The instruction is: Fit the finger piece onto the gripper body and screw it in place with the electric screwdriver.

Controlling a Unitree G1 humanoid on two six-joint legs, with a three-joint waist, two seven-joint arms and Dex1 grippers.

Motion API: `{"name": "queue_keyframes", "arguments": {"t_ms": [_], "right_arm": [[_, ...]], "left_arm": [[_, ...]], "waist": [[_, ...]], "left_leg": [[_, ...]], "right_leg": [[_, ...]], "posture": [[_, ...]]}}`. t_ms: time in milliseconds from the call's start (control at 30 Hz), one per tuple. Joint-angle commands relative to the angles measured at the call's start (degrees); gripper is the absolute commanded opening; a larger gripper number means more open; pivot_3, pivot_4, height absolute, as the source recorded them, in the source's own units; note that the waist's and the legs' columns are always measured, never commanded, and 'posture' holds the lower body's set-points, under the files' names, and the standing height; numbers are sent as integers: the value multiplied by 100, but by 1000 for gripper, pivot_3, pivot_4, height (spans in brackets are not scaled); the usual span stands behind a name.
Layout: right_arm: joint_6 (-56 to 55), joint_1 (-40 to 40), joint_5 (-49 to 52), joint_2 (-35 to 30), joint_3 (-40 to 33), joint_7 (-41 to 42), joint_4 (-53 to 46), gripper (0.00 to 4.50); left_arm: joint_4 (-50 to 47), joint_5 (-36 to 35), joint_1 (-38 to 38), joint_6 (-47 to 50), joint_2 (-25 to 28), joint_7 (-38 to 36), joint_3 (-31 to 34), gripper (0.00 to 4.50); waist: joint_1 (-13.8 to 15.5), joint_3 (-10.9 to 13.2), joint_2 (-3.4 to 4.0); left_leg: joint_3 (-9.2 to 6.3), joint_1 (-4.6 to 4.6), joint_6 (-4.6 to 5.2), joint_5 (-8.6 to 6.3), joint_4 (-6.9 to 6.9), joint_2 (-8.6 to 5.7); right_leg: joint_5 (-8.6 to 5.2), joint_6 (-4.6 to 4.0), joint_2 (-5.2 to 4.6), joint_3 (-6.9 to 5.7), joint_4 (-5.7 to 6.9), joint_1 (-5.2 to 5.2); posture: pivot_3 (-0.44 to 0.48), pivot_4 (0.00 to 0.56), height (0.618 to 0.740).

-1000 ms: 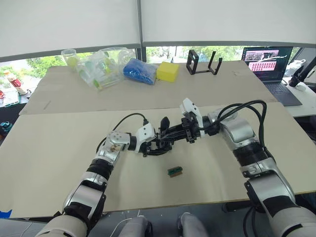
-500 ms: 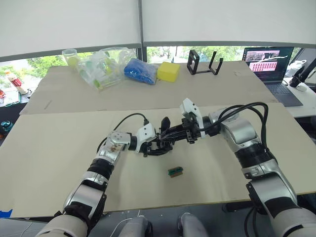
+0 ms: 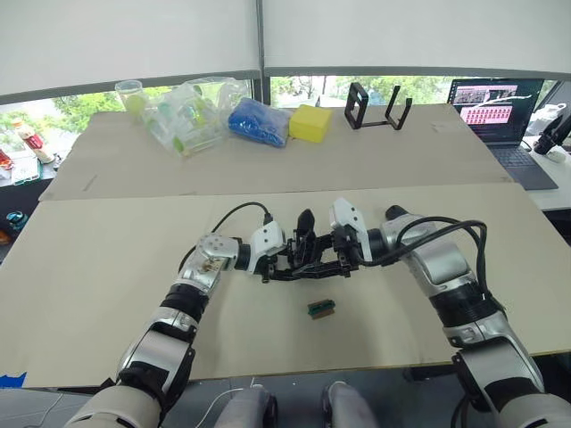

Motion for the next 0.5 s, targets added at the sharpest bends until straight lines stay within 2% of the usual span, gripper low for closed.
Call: {"name": "queue_keyframes", "arguments": {"t_ms": [33,167,400,500], "right_arm": [[-85,4,372,-83,-465,-77,-608,2728],[215,-48,697,-310,-838,-177,-1098,2728],[740,110,994,-1347,-1089,0,-1670,2728],[890,173,961,-1666,-1232,-193,-1750,2728]], "left_arm": [[55,-27,-129,-170,-90,-36,-2,2281],[202,8,-128,-262,-129,6,-7,2281],[275,81,-100,-119,-134,166,-23,2281],[88,20,65,-28,-8,42,-12,3778]], "waist": [[16,0,0],[71,1,-1],[102,2,-3],[101,3,-5]], "left_leg": [[0,0,0,0,0,0],[0,1,1,0,1,0],[0,1,5,-2,5,0],[0,3,5,-2,6,5]], "right_leg": [[0,0,0,0,0,0],[0,0,0,0,-1,1],[0,0,-11,5,-4,7],[0,0,-18,11,-5,12]], "posture": [[0,150,740],[0,150,740],[0,150,740],[0,150,740]]}}
